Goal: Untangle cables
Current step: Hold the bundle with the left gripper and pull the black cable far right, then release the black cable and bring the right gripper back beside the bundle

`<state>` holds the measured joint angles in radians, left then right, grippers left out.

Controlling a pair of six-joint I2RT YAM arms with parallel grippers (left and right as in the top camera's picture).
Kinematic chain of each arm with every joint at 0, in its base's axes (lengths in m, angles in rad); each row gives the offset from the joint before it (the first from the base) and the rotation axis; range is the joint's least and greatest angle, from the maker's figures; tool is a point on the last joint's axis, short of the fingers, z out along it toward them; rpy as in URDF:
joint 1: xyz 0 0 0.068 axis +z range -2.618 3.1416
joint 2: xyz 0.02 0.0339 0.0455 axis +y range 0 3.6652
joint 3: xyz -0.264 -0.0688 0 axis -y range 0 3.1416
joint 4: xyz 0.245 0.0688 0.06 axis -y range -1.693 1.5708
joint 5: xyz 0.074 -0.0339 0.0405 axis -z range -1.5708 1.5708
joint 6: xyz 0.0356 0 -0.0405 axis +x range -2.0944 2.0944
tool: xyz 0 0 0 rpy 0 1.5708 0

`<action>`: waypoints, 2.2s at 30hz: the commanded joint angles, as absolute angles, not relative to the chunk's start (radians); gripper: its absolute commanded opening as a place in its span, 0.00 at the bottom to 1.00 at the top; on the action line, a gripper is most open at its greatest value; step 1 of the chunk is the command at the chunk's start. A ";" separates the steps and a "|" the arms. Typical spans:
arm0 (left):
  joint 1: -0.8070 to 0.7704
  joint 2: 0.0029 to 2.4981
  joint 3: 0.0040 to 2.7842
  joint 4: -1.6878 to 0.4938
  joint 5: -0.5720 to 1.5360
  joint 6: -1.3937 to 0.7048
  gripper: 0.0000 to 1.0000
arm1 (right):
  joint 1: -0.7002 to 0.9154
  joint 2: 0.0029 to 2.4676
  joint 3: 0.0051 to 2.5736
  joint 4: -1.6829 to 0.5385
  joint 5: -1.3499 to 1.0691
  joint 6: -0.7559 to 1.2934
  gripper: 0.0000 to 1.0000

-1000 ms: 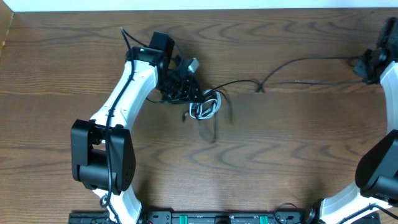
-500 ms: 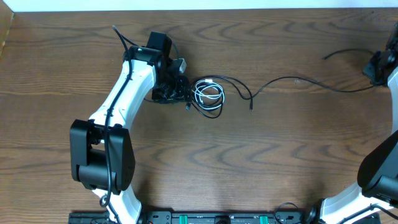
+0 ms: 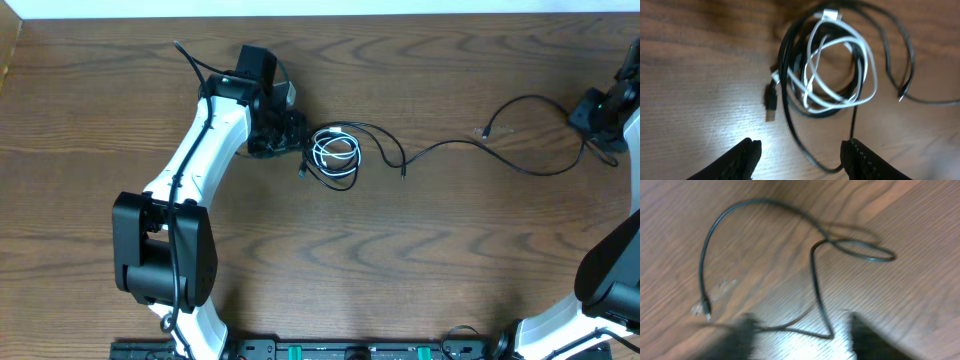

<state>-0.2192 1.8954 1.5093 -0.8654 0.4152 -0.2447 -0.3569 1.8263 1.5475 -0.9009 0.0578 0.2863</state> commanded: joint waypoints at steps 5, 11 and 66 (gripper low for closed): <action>-0.233 1.902 1.494 -0.814 0.406 -0.358 0.57 | -0.357 1.833 1.554 -0.952 -0.079 0.245 0.93; -0.240 1.945 1.494 -0.810 0.406 -0.373 0.57 | -0.324 1.833 1.554 -0.953 -0.327 0.133 0.94; -0.333 2.039 1.494 -0.810 0.372 -0.361 0.52 | 0.389 1.833 1.514 -1.037 -0.020 0.730 0.07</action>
<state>-0.3351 2.0350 1.5002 -0.8070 0.3859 -0.3664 0.3824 1.8263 1.5406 -1.0325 -0.1268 0.5983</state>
